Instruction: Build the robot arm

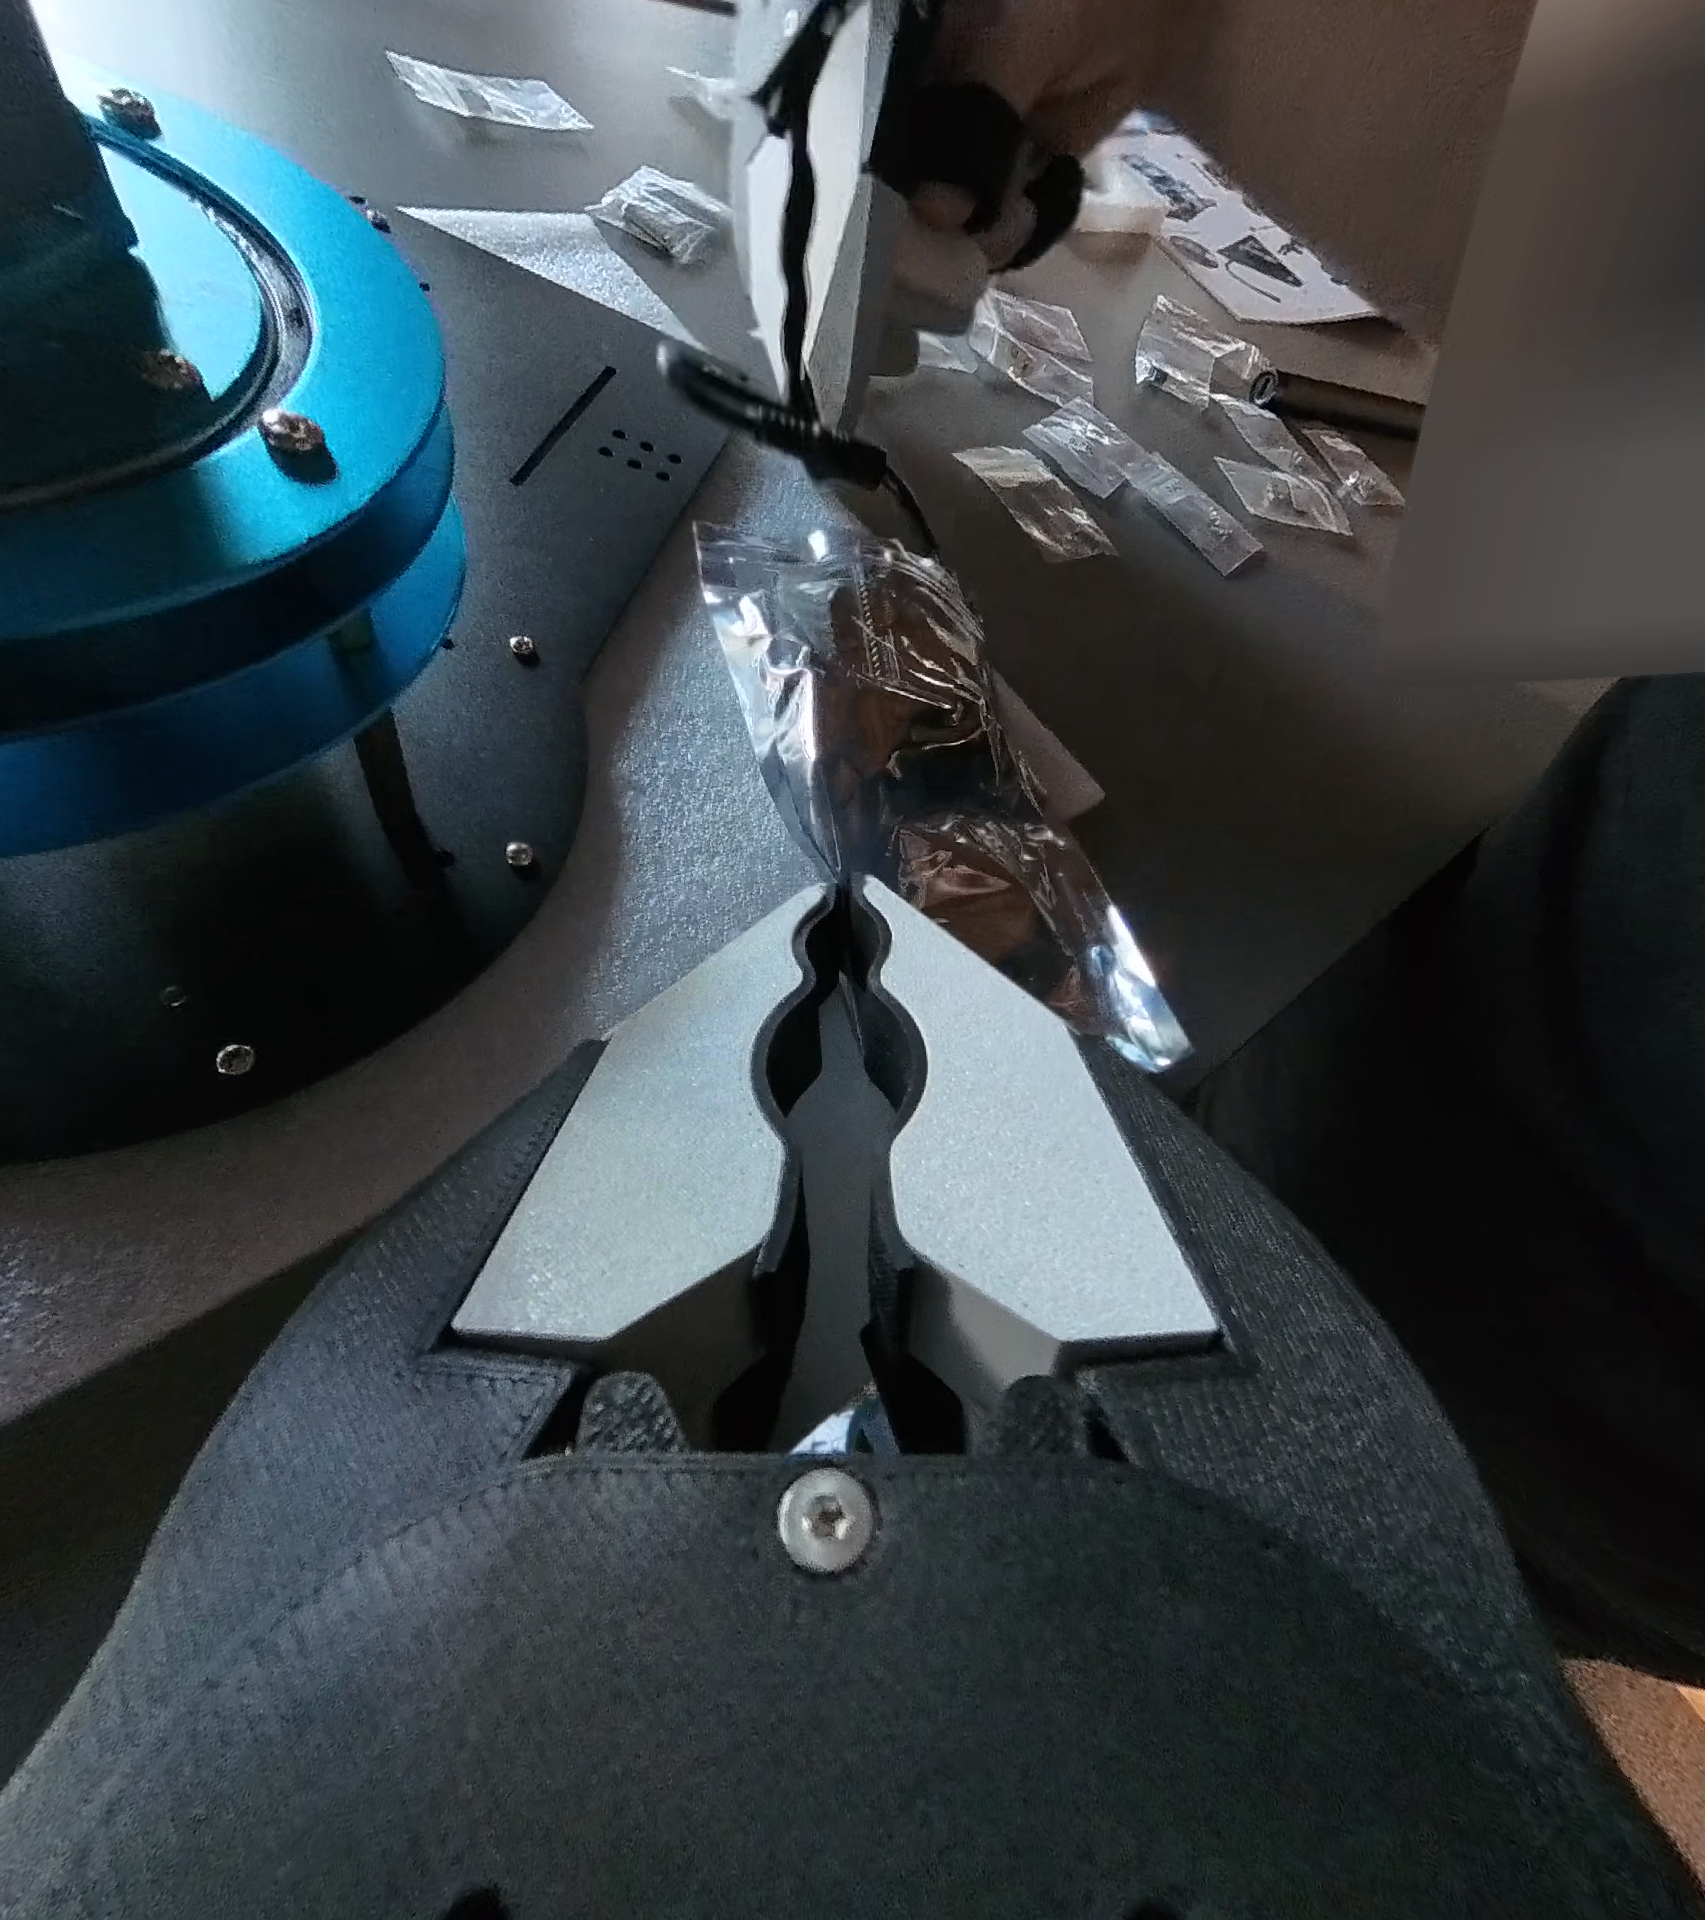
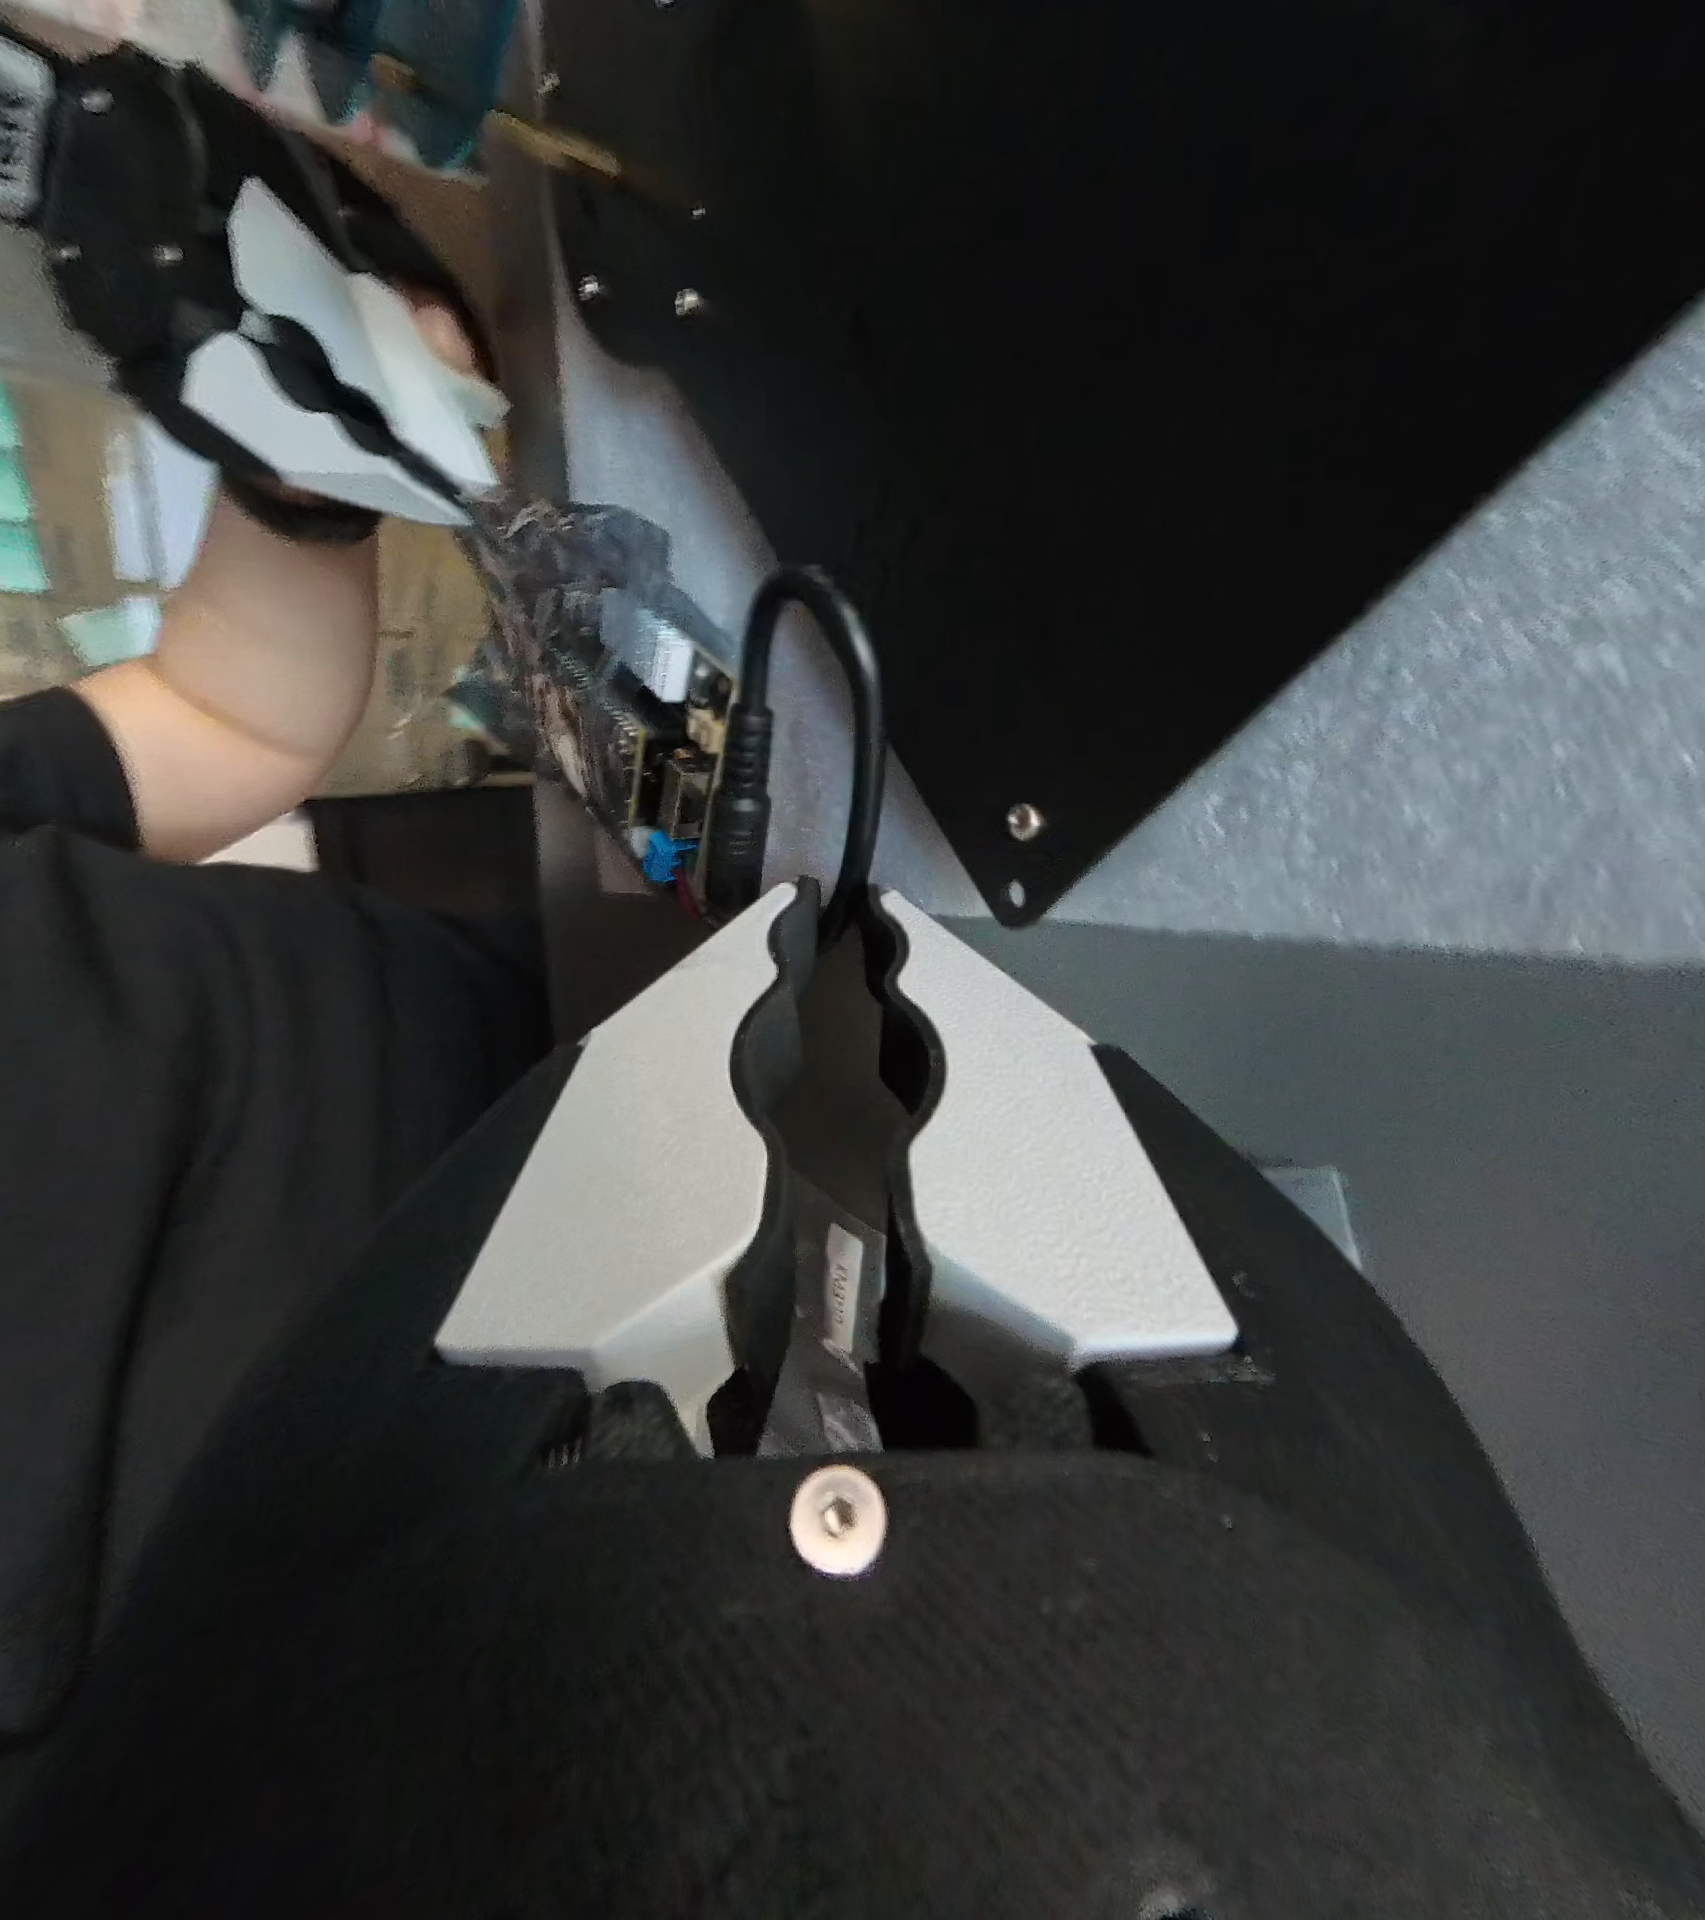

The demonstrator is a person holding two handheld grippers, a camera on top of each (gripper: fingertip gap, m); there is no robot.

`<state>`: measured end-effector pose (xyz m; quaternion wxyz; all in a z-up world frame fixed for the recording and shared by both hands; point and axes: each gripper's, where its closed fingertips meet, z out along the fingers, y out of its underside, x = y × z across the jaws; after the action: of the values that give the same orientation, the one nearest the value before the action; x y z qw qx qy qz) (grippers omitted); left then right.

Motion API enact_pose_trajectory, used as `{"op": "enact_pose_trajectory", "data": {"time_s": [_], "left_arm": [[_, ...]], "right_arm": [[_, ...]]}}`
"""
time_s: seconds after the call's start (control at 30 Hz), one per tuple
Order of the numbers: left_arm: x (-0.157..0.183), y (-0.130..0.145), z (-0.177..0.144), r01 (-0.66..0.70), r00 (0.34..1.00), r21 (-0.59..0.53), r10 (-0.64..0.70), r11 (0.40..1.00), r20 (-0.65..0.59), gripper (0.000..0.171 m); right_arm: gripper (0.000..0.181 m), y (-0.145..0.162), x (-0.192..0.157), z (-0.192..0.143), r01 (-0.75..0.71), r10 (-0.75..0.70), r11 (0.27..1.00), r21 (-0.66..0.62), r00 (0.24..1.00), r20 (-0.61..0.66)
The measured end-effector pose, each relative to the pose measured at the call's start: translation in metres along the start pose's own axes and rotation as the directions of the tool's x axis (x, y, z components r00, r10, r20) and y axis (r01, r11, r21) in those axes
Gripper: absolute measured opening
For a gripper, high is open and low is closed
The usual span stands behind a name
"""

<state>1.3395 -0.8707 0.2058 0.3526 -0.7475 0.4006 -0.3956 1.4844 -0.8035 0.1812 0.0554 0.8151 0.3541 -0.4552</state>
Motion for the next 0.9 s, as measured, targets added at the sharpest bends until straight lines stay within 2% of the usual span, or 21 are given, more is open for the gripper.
{"op": "enact_pose_trajectory", "data": {"time_s": [0.07, 0.13, 0.17, 0.23, 0.3, 0.37, 0.4, 0.43, 0.5, 0.57, 0.63, 0.7, 0.77, 0.83, 0.9], "left_arm": [[-0.001, -0.002, 0.001, 0.001, 1.0, -0.006, -0.001, 1.0, -0.001, 0.0], [-0.003, -0.003, 0.001, 0.002, 1.0, -0.019, -0.002, 1.0, 0.003, 0.0], [-0.003, -0.003, 0.001, 0.01, 1.0, -0.024, -0.01, 1.0, 0.003, 0.0], [-0.005, -0.003, 0.0, 0.041, 0.999, -0.024, -0.041, 0.999, 0.005, 0.001], [-0.012, -0.006, -0.003, 0.086, 0.995, 0.008, -0.087, 0.996, 0.045, 0.012], [-0.018, -0.009, -0.012, 0.184, 0.979, 0.051, -0.188, 0.982, 0.082, 0.035], [-0.019, -0.012, -0.019, 0.247, 0.962, 0.092, -0.255, 0.965, 0.092, 0.039], [-0.017, -0.016, -0.028, 0.303, 0.944, 0.156, -0.319, 0.94, 0.086, 0.042], [-0.012, -0.016, -0.043, 0.424, 0.884, 0.279, -0.461, 0.861, 0.081, 0.033], [0.001, -0.002, -0.043, 0.543, 0.814, 0.302, -0.579, 0.783, 0.038, 0.031], [0.017, 0.017, -0.033, 0.641, 0.747, 0.26, -0.665, 0.722, 0.005, 0.03], [0.033, 0.025, -0.021, 0.692, 0.708, 0.232, -0.706, 0.684, -0.03, 0.027], [0.043, 0.034, -0.007, 0.689, 0.712, 0.178, -0.702, 0.703, 0.012, 0.028], [0.048, 0.033, 0.002, 0.67, 0.73, 0.161, -0.682, 0.725, 0.035, 0.024], [0.049, 0.032, 0.006, 0.677, 0.724, 0.15, -0.689, 0.72, 0.039, 0.023]], "right_arm": [[0.011, 0.0, 0.002, -0.005, 0.045, -0.042, 0.998, 0.051, 0.997, -0.066], [0.029, 0.0, 0.007, -0.016, 0.067, -0.051, 0.993, 0.098, 0.986, -0.158], [0.033, -0.001, 0.006, -0.023, 0.098, -0.073, 0.987, 0.125, 0.979, -0.191], [0.033, -0.003, -0.008, -0.035, 0.245, -0.197, 0.953, 0.177, 0.947, -0.254], [0.043, -0.002, -0.033, -0.035, 0.503, -0.425, 0.842, 0.194, 0.841, -0.335], [0.045, 0.007, -0.058, -0.017, 0.701, -0.616, 0.691, 0.176, 0.698, -0.366], [0.038, 0.013, -0.059, -0.006, 0.722, -0.641, 0.676, 0.147, 0.674, -0.368], [0.033, 0.019, -0.057, 0.003, 0.698, -0.622, 0.703, 0.138, 0.697, -0.357], [0.016, 0.025, -0.054, 0.014, 0.634, -0.563, 0.755, 0.166, 0.757, -0.333], [0.014, 0.028, -0.055, 0.019, 0.649, -0.553, 0.737, 0.19, 0.74, -0.382], [0.009, 0.03, -0.053, 0.021, 0.701, -0.555, 0.694, 0.166, 0.667, -0.496], [0.009, 0.03, -0.048, 0.023, 0.737, -0.548, 0.668, 0.107, 0.583, -0.6], [0.012, 0.027, -0.047, 0.024, 0.802, -0.582, 0.597, 0.022, 0.452, -0.676], [0.019, 0.023, -0.053, 0.026, 0.878, -0.63, 0.476, -0.054, 0.298, -0.717], [0.024, 0.022, -0.047, 0.027, 0.885, -0.644, 0.441, -0.149, 0.197, -0.739]]}}
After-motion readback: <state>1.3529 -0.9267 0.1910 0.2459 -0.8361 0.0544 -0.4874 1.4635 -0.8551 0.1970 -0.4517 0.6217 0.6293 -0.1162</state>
